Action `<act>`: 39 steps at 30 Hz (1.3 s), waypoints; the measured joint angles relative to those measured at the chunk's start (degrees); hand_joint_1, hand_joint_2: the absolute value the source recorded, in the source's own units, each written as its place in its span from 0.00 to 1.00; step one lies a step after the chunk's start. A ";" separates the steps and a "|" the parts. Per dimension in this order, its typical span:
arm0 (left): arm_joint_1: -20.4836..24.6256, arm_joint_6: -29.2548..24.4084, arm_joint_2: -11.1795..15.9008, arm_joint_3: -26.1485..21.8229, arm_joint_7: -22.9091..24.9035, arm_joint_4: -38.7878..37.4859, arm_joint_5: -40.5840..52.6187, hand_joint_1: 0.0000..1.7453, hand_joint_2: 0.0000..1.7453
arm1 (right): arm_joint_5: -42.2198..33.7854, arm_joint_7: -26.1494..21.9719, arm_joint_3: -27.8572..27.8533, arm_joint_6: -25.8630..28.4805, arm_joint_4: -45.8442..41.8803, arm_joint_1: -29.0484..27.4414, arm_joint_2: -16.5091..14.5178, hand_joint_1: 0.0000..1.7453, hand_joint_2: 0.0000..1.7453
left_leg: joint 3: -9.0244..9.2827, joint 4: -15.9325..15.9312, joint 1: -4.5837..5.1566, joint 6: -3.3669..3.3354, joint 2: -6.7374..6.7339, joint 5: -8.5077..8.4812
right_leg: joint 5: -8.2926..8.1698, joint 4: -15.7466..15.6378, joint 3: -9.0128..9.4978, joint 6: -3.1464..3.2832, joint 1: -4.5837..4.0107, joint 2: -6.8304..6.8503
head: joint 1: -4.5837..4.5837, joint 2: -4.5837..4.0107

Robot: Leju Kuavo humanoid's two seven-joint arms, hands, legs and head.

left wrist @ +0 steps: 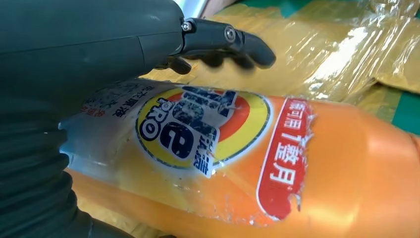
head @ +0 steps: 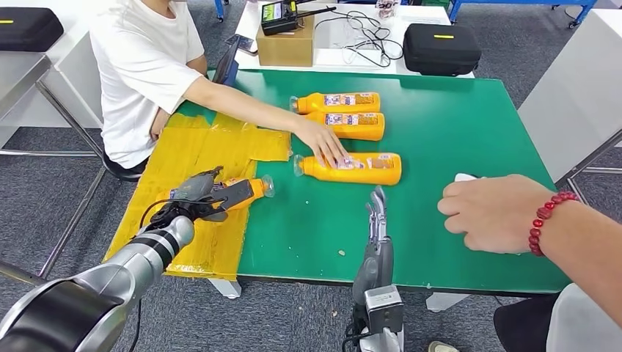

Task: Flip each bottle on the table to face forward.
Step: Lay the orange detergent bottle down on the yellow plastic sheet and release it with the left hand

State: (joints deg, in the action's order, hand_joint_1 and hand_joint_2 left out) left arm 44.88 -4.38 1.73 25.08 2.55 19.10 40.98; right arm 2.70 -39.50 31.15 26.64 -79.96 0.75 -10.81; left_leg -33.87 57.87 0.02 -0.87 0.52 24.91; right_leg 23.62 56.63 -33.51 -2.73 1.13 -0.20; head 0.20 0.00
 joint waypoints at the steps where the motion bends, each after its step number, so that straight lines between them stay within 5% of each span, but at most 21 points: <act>1: 0.12 0.45 0.07 0.01 0.11 -0.19 0.03 0.00 1.00 | 0.02 0.00 -0.11 -0.14 0.29 0.01 -0.10 0.00 0.00 | 0.01 0.00 0.00 0.00 -0.01 0.01 | 0.00 0.00 0.00 0.00 0.00 0.00 | 0.01 0.00; 11: 0.37 1.87 0.30 -0.03 -0.60 -0.58 -1.22 0.00 1.00 | 0.24 0.00 -0.81 -0.52 1.98 0.03 -0.57 0.00 0.00 | 0.09 0.00 -0.03 0.04 -0.03 -0.01 | -0.09 0.00 0.01 0.15 -0.06 -0.01 | 0.02 0.00; 15: 0.22 4.65 0.36 -2.02 -8.52 -0.16 -8.05 0.00 1.00 | 0.88 0.00 -0.95 -0.37 2.28 0.03 -0.59 0.00 0.00 | 0.13 -0.01 -0.04 0.05 0.02 -0.03 | -0.07 0.00 0.06 0.17 -0.06 0.03 | 0.02 0.00; 19: -2.21 10.83 0.03 -7.47 -21.04 3.06 -19.22 0.00 1.00 | 3.33 0.00 -0.49 3.88 2.32 0.12 -0.35 0.00 1.00 | 0.12 -0.01 -0.03 0.06 0.07 -0.06 | -0.07 0.00 0.08 0.18 -0.05 0.08 | 0.01 0.00; 21: -4.59 12.38 -0.28 -9.94 -24.10 6.79 -23.23 0.00 1.00 | 8.51 0.00 0.66 8.61 2.71 0.54 0.21 0.00 1.00 | 0.09 -0.01 -0.02 0.06 0.00 -0.07 | -0.10 0.00 0.02 0.17 -0.03 0.05 | -0.01 0.00; 24: -8.01 9.85 -0.70 -12.14 -23.91 13.70 -25.88 0.00 1.00 | 28.09 0.00 -0.54 12.64 5.94 1.39 0.33 0.00 1.00 | 0.01 0.01 -0.01 0.05 -0.06 -0.07 | -0.12 -0.01 -0.09 0.15 -0.03 0.02 | 0.00 0.00; 29: -12.26 3.66 -0.90 -12.99 -21.63 24.84 -25.83 0.00 1.00 | 57.95 0.72 -13.86 13.04 14.05 3.33 -1.54 0.00 1.00 | -0.26 0.02 -0.01 0.03 0.06 -0.10 | -0.13 -0.01 -0.27 0.14 -0.04 0.06 | 0.02 0.00; 34: -14.90 1.72 -0.81 -13.00 -21.09 31.40 -25.91 0.00 1.00 | 69.09 9.32 -24.52 13.06 20.06 7.25 -2.34 0.00 1.00 | -0.35 0.02 -0.01 0.02 0.04 -0.11 | -0.13 -0.01 -0.36 0.14 -0.04 0.06 | 0.00 0.00; 39: -16.79 0.70 -1.01 -13.10 -21.69 35.46 -26.58 0.00 1.00 | 72.53 22.14 -26.97 13.08 28.87 12.51 -1.27 0.00 1.00 | -0.43 0.03 -0.01 0.02 0.02 -0.11 | -0.14 -0.01 -0.47 0.14 -0.03 0.05 | 0.01 0.00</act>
State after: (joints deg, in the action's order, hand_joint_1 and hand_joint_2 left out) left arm 28.09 -3.68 0.72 11.98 -19.14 54.56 14.39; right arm 75.23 -17.35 4.19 39.72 -51.09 13.26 -12.08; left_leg -34.31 57.90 0.01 -0.85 0.54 24.80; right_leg 23.49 56.62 -33.97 -2.59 1.09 -0.15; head 0.21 0.00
